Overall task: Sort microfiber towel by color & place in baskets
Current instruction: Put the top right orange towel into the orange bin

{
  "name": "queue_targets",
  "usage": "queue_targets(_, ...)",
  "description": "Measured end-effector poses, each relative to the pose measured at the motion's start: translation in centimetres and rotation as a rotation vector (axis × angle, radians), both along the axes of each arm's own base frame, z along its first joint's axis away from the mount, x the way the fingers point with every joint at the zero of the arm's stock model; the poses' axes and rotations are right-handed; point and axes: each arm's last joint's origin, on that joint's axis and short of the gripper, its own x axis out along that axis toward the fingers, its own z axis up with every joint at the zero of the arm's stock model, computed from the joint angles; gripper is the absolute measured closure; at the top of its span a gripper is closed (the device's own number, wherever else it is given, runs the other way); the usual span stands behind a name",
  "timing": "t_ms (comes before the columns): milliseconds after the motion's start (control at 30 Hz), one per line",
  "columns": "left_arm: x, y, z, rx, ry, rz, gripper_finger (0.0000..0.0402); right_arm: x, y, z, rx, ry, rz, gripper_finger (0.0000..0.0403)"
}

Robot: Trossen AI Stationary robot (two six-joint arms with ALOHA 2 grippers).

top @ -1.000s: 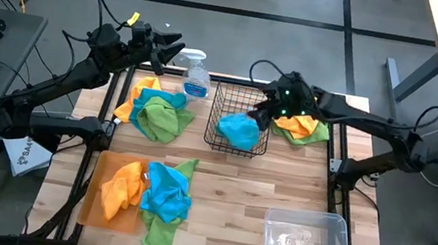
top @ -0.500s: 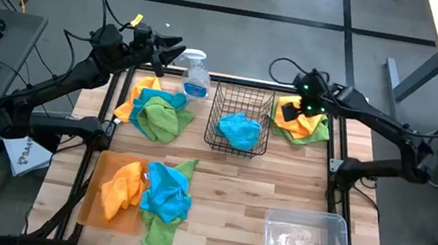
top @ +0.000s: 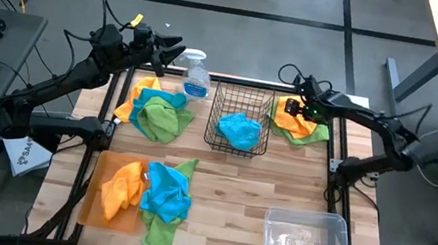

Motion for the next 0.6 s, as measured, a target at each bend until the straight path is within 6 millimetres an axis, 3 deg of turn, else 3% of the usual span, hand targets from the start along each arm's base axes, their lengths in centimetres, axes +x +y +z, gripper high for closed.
queue_targets(233, 0.0, 0.0, 0.0, 0.024, 0.013, 0.004, 0.0193, 0.7, -0.8, -2.5, 0.049, 0.055, -0.023, 0.0175)
queue_targets(367, 0.0, 0.0, 0.0, 0.054, 0.025, 0.009, 0.0193, 0.8, -0.8, -2.9, 0.044, 0.094, -0.025, 0.0286)
queue_targets(433, 0.0, 0.0, 0.2, 0.084, 0.019, 0.014, 0.0193, 0.9, -0.6, -2.6, 0.026, 0.099, -0.003, 0.0364)
queue_targets(467, 0.0, 0.0, 0.4, 0.098, 0.006, 0.016, 0.0193, 0.9, -0.5, -2.2, 0.010, 0.103, 0.015, 0.0382)
queue_targets(600, -0.2, -0.1, 1.4, 0.169, -0.069, 0.025, 0.0193, 0.8, 0.1, 0.9, -0.066, 0.101, 0.029, 0.0394)
